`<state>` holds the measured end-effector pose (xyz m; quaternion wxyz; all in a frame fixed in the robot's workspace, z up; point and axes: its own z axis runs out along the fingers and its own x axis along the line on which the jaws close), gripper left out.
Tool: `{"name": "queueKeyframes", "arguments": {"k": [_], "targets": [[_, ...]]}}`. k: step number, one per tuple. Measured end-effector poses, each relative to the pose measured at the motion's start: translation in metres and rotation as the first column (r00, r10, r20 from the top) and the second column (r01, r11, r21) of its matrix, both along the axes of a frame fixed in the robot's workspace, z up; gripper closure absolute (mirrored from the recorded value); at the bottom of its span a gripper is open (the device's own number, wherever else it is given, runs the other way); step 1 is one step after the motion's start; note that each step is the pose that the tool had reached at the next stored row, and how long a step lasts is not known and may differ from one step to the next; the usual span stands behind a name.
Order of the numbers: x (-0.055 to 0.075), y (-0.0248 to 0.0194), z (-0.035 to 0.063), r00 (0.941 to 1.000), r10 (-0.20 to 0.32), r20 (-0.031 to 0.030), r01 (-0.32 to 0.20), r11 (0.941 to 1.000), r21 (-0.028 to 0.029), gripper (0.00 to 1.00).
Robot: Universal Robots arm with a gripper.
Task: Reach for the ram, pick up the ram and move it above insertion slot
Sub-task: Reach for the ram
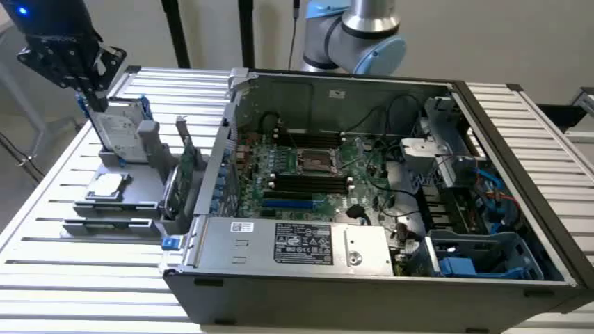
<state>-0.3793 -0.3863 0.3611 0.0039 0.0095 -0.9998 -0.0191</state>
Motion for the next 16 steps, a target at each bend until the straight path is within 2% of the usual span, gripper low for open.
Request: {"name": "queueKeyframes", "arguments": {"k": [13, 15, 16], "targets": [[0.0000, 0.0000, 0.0000, 1.0000, 0.000, -0.0010, 0.000, 1.0000, 0.0000, 0.89], [0.0001, -0.0015, 0.0000, 1.0000, 0.000, -0.0011, 0.000, 1.0000, 0.0000, 0.89], [0.0000, -0.0039, 0.0000, 1.0000, 0.000, -0.0012, 0.000, 1.0000, 0.0001, 0.89]]}}
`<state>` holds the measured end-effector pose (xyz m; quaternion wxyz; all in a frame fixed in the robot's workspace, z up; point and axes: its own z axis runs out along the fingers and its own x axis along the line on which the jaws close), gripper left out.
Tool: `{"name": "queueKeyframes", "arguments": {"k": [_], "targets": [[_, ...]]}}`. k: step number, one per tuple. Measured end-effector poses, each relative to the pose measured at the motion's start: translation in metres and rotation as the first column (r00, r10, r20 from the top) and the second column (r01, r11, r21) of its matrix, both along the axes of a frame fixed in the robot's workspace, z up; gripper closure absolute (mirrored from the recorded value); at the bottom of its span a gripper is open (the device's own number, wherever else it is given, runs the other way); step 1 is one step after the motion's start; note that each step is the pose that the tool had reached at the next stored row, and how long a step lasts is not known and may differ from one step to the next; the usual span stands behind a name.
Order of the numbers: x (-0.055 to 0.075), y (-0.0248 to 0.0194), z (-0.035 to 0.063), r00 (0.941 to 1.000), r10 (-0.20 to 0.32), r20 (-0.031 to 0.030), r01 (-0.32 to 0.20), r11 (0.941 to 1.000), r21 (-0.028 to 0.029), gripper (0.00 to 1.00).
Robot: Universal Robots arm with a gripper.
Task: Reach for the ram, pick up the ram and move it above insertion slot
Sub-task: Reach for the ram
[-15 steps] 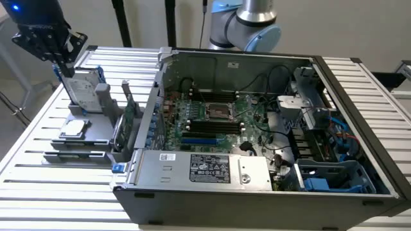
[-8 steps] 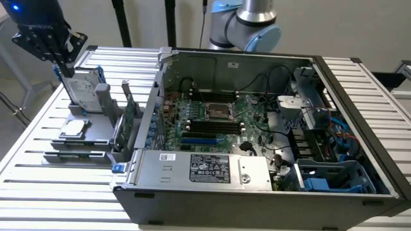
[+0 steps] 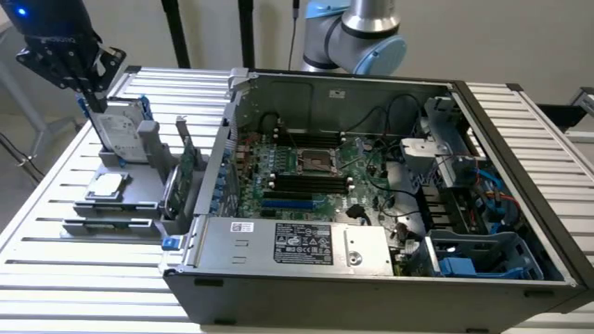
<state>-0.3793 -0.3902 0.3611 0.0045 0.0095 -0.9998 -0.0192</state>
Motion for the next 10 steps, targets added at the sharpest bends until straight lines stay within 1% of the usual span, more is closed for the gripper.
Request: {"name": "queueKeyframes", "arguments": {"k": [5, 10], "targets": [[0.000, -0.0222, -0.0009, 1.0000, 0.000, 0.0001, 0.000, 1.0000, -0.0001, 0.89], [0.000, -0.0448, -0.0043, 1.0000, 0.000, 0.0004, 0.000, 1.0000, -0.0001, 0.89]]}}
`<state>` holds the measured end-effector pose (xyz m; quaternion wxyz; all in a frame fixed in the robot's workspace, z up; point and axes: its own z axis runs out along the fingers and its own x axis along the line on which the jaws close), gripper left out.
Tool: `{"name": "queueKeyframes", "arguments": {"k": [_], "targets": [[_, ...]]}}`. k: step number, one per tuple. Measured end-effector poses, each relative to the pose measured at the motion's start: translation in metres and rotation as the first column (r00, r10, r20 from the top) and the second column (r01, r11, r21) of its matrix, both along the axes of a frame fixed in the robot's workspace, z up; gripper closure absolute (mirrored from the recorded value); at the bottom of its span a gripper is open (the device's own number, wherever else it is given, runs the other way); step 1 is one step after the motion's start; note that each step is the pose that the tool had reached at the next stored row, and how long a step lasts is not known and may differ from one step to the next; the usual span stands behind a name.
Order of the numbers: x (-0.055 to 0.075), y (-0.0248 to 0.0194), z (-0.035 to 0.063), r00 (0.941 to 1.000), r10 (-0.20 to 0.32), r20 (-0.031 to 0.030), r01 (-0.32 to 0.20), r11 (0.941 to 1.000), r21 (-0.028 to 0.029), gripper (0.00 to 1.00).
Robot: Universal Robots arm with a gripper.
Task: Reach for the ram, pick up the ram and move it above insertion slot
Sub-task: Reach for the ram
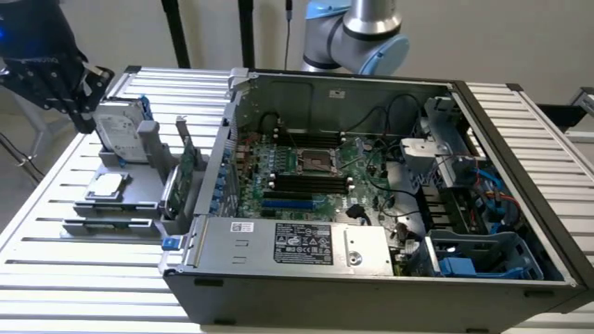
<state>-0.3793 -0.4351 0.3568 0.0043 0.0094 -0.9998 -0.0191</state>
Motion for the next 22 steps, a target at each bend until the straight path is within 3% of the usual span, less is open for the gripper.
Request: {"name": "queueKeyframes", "arguments": {"k": [4, 9, 12, 22], "targets": [[0.000, -0.0160, -0.0015, 1.0000, 0.000, 0.0002, 0.000, 1.0000, -0.0002, 0.89], [0.000, -0.0240, -0.0016, 1.0000, 0.000, 0.0003, 0.000, 1.0000, -0.0005, 0.89], [-0.001, -0.0262, -0.0015, 1.0000, 0.000, 0.0002, 0.000, 1.0000, -0.0011, 0.89], [-0.002, -0.0263, -0.0015, 1.0000, 0.001, 0.0002, -0.001, 1.0000, -0.0011, 0.89]]}}
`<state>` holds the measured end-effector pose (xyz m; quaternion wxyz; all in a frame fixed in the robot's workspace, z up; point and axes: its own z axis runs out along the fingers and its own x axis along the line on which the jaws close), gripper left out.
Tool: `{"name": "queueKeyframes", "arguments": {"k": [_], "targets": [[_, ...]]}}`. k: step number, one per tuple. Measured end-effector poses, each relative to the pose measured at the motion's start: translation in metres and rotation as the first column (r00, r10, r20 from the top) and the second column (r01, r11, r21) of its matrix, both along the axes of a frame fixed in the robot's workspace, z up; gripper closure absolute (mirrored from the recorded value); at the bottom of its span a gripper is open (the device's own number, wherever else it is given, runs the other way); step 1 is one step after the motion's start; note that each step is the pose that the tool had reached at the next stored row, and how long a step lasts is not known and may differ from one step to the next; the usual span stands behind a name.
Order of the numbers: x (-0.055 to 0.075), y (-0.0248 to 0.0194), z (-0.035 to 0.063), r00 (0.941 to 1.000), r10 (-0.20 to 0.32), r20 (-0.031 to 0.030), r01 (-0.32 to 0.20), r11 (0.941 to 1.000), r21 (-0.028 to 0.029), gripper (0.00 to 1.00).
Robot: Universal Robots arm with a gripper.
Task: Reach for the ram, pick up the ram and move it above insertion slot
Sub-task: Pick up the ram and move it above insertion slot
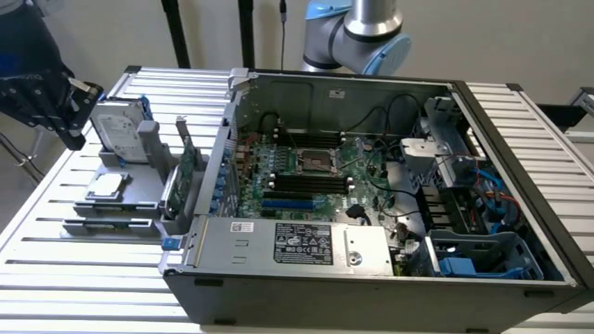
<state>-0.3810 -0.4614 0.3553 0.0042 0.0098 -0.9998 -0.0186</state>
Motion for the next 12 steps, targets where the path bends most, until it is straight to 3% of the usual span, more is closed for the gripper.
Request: {"name": "queueKeyframes", "arguments": {"k": [12], "targets": [[-0.0007, -0.0001, -0.0001, 0.9999, 0.011, 0.0013, -0.011, 0.9999, 0.0000, 0.89]]}}
